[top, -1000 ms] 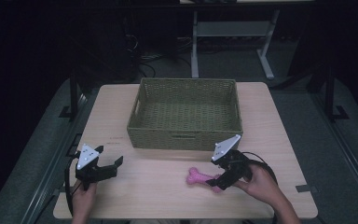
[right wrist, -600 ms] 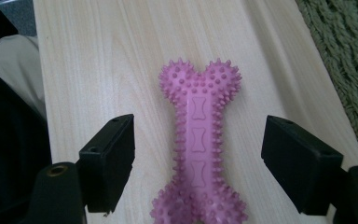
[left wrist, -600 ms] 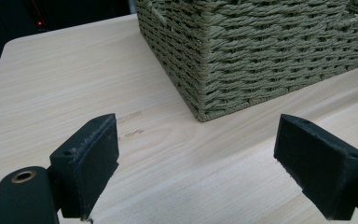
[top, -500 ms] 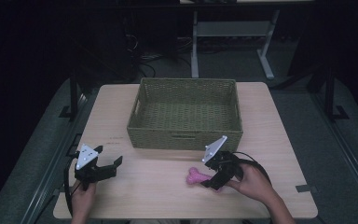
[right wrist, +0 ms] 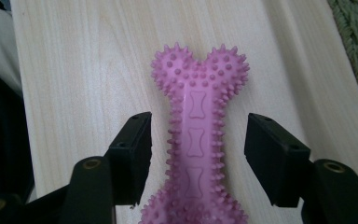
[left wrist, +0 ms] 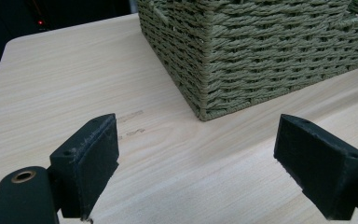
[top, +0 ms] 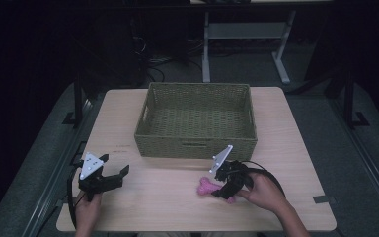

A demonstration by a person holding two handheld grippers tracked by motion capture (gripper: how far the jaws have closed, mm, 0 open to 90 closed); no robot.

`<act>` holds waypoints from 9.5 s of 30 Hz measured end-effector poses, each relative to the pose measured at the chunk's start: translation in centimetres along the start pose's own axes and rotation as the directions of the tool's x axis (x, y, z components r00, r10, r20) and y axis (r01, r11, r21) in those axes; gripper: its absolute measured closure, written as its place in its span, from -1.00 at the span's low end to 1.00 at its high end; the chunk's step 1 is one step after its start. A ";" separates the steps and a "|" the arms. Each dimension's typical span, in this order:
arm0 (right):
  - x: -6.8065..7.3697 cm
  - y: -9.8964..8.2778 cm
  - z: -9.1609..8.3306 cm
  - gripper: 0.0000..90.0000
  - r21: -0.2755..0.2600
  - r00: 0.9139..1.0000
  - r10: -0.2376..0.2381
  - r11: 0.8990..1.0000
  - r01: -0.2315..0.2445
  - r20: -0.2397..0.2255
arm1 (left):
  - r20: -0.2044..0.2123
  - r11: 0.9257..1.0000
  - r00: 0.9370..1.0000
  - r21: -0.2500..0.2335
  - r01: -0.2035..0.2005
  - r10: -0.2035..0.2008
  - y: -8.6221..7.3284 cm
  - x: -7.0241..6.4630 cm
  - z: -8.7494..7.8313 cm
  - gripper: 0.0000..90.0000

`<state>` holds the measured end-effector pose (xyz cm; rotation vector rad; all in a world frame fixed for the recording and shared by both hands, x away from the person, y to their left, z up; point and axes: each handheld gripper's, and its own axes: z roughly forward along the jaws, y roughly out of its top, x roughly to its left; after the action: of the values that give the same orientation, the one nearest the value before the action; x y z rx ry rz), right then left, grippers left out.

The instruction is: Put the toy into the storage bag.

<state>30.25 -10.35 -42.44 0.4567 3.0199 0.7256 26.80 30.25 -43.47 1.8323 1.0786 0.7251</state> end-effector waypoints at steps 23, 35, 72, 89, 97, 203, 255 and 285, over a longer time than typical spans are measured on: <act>0.3 0.4 1.7 0.21 0.083 0.999 -0.049 0.995 0.047 0.020 | -0.005 1.000 1.000 -0.002 0.006 -0.006 -0.1 0.2 -0.2 -0.70; 0.2 0.4 1.6 0.29 0.081 0.998 -0.053 0.995 0.052 0.013 | -0.006 1.000 1.000 -0.004 0.008 -0.008 -0.1 0.2 -0.2 -0.70; -2.5 0.0 -3.6 0.29 -0.067 0.996 -0.016 0.998 0.009 -0.092 | 0.005 1.000 1.000 0.008 -0.002 0.002 0.0 0.0 0.3 -0.70; -3.1 1.2 -5.2 0.29 -0.111 0.994 -0.030 0.994 0.018 -0.108 | 0.002 1.000 1.000 0.000 -0.004 0.004 0.1 -0.1 0.1 -0.70; -3.2 1.6 -5.7 0.29 -0.113 0.994 -0.029 0.993 0.017 -0.108 | 0.002 1.000 1.000 -0.002 -0.003 0.003 0.0 -0.1 0.1 -0.70; -14.2 7.0 -10.9 0.29 -0.099 0.993 0.094 0.990 -0.101 -0.067 | 0.000 1.000 1.000 -0.010 0.006 -0.006 0.1 0.1 0.0 -0.70; -18.2 6.3 -6.7 0.28 -0.027 0.973 0.223 0.974 -0.225 -0.052 | 0.000 1.000 1.000 -0.010 0.005 -0.005 0.0 0.2 -0.1 -0.70; -18.2 6.3 -3.1 0.29 0.060 0.969 0.236 0.971 -0.232 -0.069 | 0.000 1.000 1.000 -0.008 0.004 -0.004 0.0 0.3 -0.1 -0.70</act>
<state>49.18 -11.51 -38.07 0.8174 3.0942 0.6903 26.84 30.57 -43.37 1.8226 1.0774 0.7257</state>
